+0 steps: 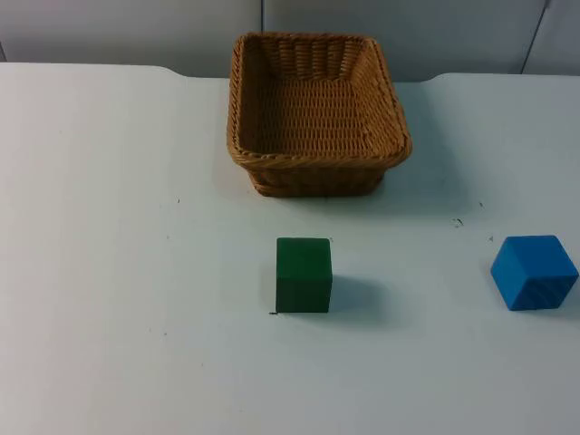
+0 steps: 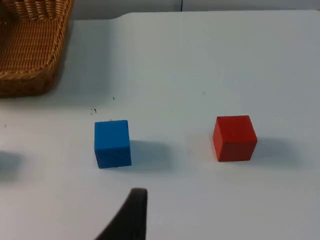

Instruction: Pick up the basket with the left hand and place the blue cube into the basket with the right hand.

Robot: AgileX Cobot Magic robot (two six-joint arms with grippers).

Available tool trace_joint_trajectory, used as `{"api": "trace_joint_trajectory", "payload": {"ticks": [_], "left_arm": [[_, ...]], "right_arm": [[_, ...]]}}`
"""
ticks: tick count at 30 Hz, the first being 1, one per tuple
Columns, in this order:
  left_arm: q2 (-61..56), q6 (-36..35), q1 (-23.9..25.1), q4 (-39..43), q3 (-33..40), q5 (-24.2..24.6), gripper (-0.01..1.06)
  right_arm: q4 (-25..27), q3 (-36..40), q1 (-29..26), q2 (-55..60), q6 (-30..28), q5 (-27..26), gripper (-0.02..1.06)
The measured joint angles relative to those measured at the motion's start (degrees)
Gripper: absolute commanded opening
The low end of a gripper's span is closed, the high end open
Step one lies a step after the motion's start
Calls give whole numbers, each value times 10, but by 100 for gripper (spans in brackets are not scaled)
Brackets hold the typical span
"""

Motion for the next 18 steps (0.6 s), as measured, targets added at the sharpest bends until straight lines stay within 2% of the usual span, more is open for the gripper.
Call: {"api": "trace_joint_trajectory", "payload": {"ticks": [18], "left_arm": [[12, 0, 0, -58, 0, -7, 100]], "right_arm": [[13, -7, 0, 18, 0, -20, 105]]}}
